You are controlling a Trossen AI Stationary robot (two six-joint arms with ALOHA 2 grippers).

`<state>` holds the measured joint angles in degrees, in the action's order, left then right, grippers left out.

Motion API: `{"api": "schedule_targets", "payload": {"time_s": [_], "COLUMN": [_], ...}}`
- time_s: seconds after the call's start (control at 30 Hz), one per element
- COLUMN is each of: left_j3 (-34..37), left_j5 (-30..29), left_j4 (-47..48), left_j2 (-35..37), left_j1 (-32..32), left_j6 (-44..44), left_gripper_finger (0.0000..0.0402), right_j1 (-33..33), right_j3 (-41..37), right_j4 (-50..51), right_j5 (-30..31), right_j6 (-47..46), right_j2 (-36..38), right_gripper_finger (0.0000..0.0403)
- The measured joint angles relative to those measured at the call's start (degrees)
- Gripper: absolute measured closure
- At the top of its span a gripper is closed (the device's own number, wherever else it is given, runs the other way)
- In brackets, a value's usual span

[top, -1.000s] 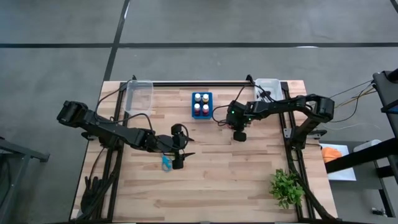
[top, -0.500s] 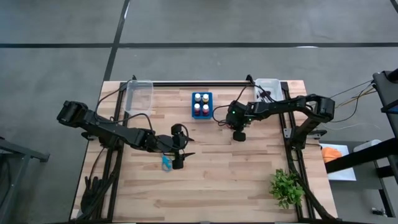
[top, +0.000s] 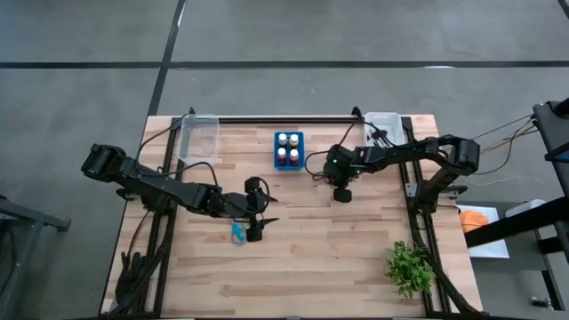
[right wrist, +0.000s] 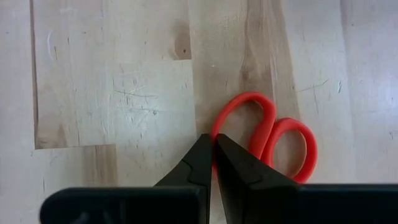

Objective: Pick & Place Paint Supplies
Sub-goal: Put the red scissors into the transparent bin

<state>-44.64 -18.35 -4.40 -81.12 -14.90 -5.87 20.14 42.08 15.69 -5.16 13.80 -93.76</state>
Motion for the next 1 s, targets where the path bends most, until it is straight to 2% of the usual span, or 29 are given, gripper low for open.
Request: {"api": "schedule_targets", "payload": {"time_s": [0.53, 0.8, 1.0], "left_j3": [0.0, 0.0, 0.01], "left_j5": [-0.01, -0.02, -0.01], "left_j4": [1.47, 1.7, 1.71], "left_j2": [0.0, 0.0, 0.0], "left_j1": [0.0, 0.0, -0.16], "left_j6": [0.02, 1.43, 5.81], "left_gripper_finger": [0.0122, 0.0122, 0.0122], "right_j1": [-1.32, -5.57, -10.14], "right_j3": [1.4, 1.4, 1.42], "right_j4": [0.28, -0.03, -1.32], "right_j5": [1.22, 2.62, 4.24], "right_j6": [-0.69, -1.85, -3.49], "right_j2": [1.14, 4.27, 7.09], "right_gripper_finger": [0.0392, 0.0392, 0.0392]}}
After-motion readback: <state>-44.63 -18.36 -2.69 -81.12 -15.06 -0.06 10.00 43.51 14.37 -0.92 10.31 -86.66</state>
